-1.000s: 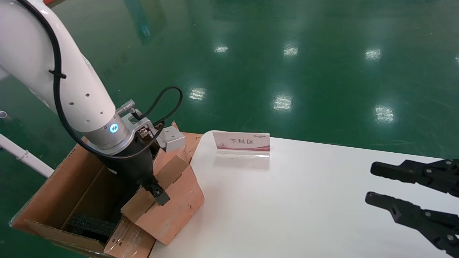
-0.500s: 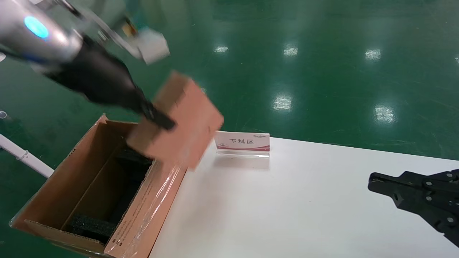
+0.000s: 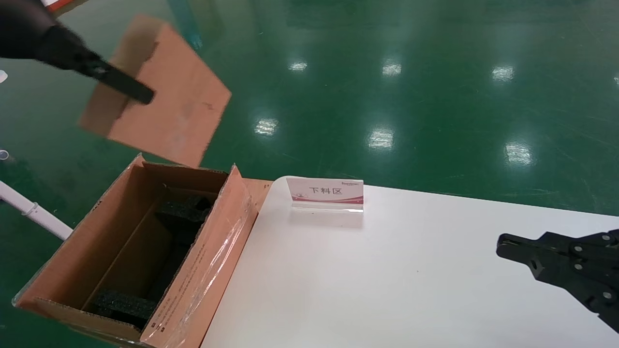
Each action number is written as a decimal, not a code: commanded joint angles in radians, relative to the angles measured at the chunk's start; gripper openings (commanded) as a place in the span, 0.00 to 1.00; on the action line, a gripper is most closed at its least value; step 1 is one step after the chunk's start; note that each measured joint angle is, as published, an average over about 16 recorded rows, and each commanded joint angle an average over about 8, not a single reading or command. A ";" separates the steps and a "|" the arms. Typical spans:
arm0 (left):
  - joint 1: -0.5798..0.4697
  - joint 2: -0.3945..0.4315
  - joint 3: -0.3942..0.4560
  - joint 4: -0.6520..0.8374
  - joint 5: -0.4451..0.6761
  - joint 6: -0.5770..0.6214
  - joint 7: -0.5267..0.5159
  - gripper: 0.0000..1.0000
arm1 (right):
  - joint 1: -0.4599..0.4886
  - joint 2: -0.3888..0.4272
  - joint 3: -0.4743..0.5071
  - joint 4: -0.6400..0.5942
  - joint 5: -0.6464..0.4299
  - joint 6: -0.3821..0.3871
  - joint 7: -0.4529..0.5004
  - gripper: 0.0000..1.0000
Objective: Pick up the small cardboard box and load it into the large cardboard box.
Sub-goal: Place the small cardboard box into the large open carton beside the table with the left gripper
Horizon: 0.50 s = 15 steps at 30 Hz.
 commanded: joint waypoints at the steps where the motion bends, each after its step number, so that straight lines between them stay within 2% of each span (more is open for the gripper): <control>1: -0.038 -0.004 0.055 0.016 -0.021 0.002 0.019 0.00 | 0.000 0.000 0.000 0.000 0.000 0.000 0.000 0.00; 8: -0.088 -0.032 0.260 0.021 -0.063 0.002 0.060 0.00 | 0.000 0.000 -0.001 0.000 0.000 0.000 0.000 0.00; 15: -0.082 -0.040 0.458 0.044 -0.174 0.000 0.083 0.00 | 0.000 0.000 -0.001 0.000 0.001 0.000 -0.001 0.00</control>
